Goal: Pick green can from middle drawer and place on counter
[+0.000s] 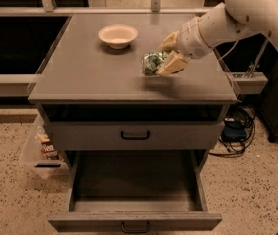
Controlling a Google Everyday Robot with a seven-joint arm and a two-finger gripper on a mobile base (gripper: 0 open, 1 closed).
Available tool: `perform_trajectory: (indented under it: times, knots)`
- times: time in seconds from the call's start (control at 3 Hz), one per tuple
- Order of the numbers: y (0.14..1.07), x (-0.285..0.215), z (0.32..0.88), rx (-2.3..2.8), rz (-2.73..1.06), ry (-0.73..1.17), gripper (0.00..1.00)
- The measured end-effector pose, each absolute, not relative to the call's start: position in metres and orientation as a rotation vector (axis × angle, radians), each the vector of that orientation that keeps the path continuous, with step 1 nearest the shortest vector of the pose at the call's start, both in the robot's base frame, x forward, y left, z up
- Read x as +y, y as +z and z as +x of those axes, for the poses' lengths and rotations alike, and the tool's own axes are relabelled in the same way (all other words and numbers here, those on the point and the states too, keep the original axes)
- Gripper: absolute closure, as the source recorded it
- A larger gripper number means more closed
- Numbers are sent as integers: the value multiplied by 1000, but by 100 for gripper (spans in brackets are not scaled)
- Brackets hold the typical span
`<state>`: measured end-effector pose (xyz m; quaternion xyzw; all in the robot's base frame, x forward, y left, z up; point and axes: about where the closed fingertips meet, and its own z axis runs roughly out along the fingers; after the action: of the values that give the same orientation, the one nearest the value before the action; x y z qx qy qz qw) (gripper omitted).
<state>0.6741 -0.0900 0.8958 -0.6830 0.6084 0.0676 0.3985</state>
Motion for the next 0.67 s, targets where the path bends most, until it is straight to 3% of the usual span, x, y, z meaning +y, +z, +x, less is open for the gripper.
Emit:
perform_trajectory:
  times: [0.33, 0.67]
  knots:
    - [885, -95, 693, 1572, -1719, 199, 92]
    - [884, -97, 695, 1576, -1717, 200, 69]
